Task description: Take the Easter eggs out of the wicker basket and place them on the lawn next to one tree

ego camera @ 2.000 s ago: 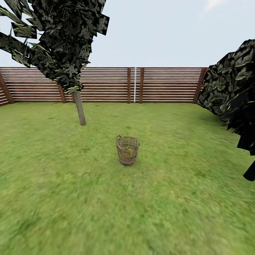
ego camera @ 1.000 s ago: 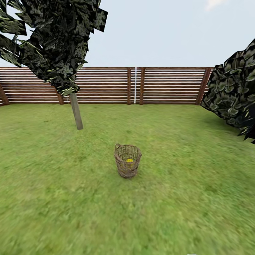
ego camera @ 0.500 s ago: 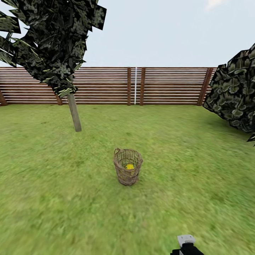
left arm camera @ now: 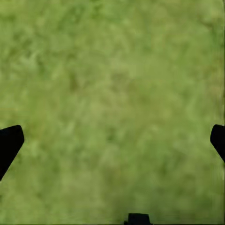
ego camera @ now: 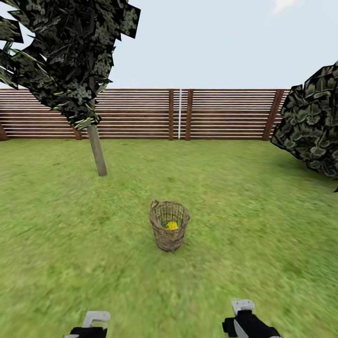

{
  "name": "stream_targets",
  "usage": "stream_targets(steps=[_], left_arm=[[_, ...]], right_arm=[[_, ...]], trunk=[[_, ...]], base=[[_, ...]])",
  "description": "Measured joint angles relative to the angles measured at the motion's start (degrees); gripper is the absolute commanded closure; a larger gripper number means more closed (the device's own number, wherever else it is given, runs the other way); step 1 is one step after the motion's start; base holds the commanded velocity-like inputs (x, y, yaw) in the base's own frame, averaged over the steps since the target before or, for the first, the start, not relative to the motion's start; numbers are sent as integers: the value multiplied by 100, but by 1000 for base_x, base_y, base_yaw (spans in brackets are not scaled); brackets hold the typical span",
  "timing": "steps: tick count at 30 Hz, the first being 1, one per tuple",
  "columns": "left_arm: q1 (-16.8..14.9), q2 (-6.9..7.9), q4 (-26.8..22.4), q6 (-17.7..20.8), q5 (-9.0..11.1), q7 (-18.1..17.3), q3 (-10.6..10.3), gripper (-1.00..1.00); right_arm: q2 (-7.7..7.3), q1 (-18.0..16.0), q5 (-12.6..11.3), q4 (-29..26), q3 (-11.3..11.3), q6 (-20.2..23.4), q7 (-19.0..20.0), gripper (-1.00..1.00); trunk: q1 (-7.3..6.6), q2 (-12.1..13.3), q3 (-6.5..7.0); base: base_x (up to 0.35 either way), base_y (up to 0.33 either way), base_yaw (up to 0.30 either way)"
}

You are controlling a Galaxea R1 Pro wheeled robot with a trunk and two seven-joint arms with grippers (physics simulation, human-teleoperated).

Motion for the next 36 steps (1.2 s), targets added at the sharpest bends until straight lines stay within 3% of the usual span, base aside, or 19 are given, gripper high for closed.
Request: stream_targets(steps=[4,7,13,18,29,36], left_arm=[[-508,-121,-250,7,16,-2,8,-100],[-1002,-225,-286,8,24,-7,10,-100],[-1484,-262,-403,-7,76,-15,16,-100],[-1591,-371,-638,-8,89,-3,15,-100],[-1607,-402,-663,0,98,-28,23,-100],[-1605,-405,-655,-5,98,-39,20,-100]], right_arm=[[-1,-370,6,-11,1,147,-3,-100],[-8,-835,-12,-19,-4,541,1,-100],[-41,-1451,-30,-23,-29,785,3,-100],[-36,-1615,-38,-29,-40,817,4,-100],[-17,-1629,-35,-26,-56,756,85,-100],[-13,-1628,-38,-31,-58,788,81,-100]], trunk=[[0,0,0],[0,0,0],[0,0,-1],[0,0,-1],[0,0,-2],[0,0,-1]], base=[[323,0,0],[325,0,0],[325,0,0],[325,0,0],[326,6,0],[292,175,-13]])
